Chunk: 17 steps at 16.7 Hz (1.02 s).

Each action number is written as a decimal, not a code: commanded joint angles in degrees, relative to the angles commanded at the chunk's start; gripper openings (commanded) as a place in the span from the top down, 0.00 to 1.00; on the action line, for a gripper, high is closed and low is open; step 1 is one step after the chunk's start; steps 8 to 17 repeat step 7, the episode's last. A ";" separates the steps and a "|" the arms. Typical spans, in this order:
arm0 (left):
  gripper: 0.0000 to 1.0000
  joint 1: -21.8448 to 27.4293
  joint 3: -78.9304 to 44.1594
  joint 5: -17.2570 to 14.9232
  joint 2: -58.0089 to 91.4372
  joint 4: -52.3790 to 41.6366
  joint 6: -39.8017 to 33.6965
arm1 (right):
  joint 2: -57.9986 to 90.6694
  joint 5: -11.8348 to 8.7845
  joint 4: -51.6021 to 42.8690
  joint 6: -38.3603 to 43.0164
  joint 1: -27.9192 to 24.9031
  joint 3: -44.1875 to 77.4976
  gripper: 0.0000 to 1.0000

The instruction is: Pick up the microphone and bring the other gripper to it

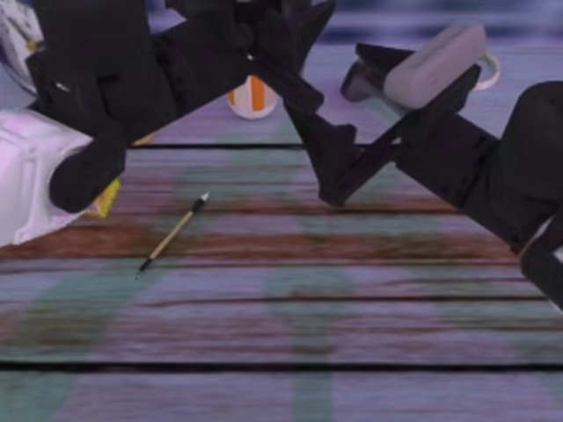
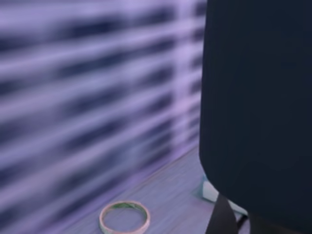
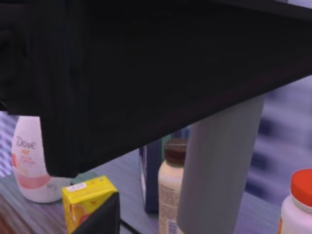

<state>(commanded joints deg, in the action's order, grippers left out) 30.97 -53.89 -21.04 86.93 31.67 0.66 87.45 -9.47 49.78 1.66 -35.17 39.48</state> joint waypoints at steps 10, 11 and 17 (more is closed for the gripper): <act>1.00 -6.89 3.38 -5.82 -3.86 -0.43 0.41 | -11.61 -2.00 -0.92 0.13 1.41 -10.38 0.00; 1.00 -6.89 3.38 -5.82 -3.86 -0.43 0.41 | -11.61 -2.00 -0.92 0.13 1.41 -10.38 0.00; 1.00 -6.89 3.38 -5.82 -3.86 -0.43 0.41 | -11.61 -2.00 -0.92 0.13 1.41 -10.38 0.00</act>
